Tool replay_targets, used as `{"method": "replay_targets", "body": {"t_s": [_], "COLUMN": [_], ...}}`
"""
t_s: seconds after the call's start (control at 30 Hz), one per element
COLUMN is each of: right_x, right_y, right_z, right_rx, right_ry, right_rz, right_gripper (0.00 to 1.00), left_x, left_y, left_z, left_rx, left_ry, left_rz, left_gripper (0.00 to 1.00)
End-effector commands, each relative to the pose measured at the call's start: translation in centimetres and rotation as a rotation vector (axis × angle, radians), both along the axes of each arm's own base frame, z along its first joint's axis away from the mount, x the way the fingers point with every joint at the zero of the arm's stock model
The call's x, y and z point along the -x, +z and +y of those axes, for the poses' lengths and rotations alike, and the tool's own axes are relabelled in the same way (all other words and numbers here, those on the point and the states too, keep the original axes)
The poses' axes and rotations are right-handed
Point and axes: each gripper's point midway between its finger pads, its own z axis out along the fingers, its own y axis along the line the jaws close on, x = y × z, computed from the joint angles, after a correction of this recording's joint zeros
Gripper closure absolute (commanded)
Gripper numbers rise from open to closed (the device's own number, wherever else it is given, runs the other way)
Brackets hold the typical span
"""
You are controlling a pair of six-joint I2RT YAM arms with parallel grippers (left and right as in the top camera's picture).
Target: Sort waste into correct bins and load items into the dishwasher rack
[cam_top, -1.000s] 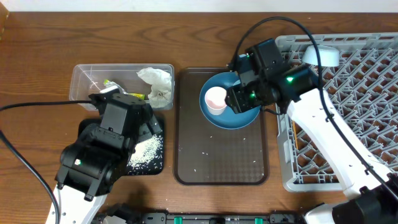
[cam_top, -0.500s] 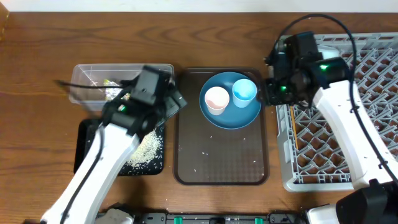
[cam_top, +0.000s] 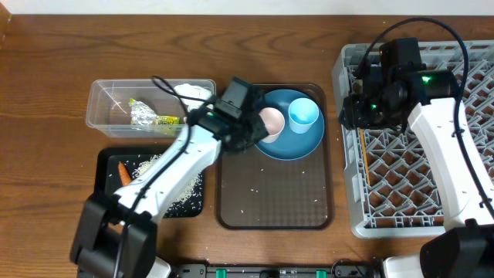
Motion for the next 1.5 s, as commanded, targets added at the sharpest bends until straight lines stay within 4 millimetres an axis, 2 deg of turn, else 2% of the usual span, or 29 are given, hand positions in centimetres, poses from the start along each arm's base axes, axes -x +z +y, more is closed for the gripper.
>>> {"method": "replay_targets", "body": {"t_s": [0.0,0.1,0.17,0.3,0.6,0.63,0.7,0.83,0.87,0.9,0.93,0.97,1.0,1.1,1.2,1.37,1.47], "right_x": [0.1,0.1,0.1,0.2,0.2,0.2,0.2,0.2,0.2,0.2,0.2,0.2,0.1,0.2,0.3,1.2,1.9], "right_y": [0.0,0.0,0.0,0.0,0.0,0.0,0.0,0.0,0.0,0.0,0.0,-0.1,-0.1,-0.2,-0.1,1.2,3.9], "right_z": [-0.3,-0.3,-0.3,-0.3,-0.3,-0.4,-0.4,-0.4,-0.4,-0.4,-0.4,-0.6,-0.9,-1.1,-0.8,2.9,5.2], "right_rx": [0.012,0.012,0.012,0.013,0.014,0.016,0.016,0.016,0.016,0.016,0.019,0.027,0.044,0.059,0.040,-0.173,-0.422], "right_ry": [0.012,0.012,0.012,0.012,0.012,0.011,0.011,0.011,0.011,0.011,0.010,0.008,0.003,-0.001,0.008,0.213,0.359], "right_rz": [-0.003,0.000,0.000,0.002,0.004,0.003,0.003,0.003,0.003,0.003,0.003,0.002,0.001,0.004,0.006,-0.023,-0.093], "right_gripper": [0.48,0.48,0.48,0.48,0.48,0.48,0.48,0.47,0.45,0.32,0.13,0.05,0.01,0.01,0.01,0.01,0.01], "left_x": [-0.7,-0.9,-1.0,-1.7,-2.4,-2.4,-2.5,-3.0,-3.0,-3.1,-3.1,-3.2,-3.4,-3.9,-3.8,-1.2,1.0], "left_y": [-1.0,-1.8,-2.0,-1.7,-1.7,-1.7,-1.6,-1.2,-1.0,-0.8,-0.4,0.2,0.9,4.3,8.6,14.9,17.8], "left_z": [0.2,0.1,0.0,-0.4,0.0,0.0,-0.1,-0.4,-0.4,-0.4,-0.4,-0.4,-0.3,0.2,1.1,2.7,2.9], "left_rx": [-0.066,-0.074,-0.073,-0.054,-0.088,-0.088,-0.083,-0.069,-0.066,-0.063,-0.059,-0.053,-0.047,-0.016,0.034,0.197,0.375], "left_ry": [-0.001,-0.002,-0.002,-0.001,0.019,0.019,0.019,0.020,0.021,0.021,0.022,0.018,0.016,0.013,0.025,-0.007,-0.074], "left_rz": [-0.024,-0.015,-0.018,-0.047,-0.082,-0.082,-0.089,-0.111,-0.116,-0.120,-0.128,-0.143,-0.160,-0.240,-0.331,-0.386,-0.352], "left_gripper": [0.51,0.53,0.57,0.66,0.76,0.78,0.94,0.94,0.94,0.94,0.94,0.94,0.94,0.94,0.94,0.94,0.94]}}
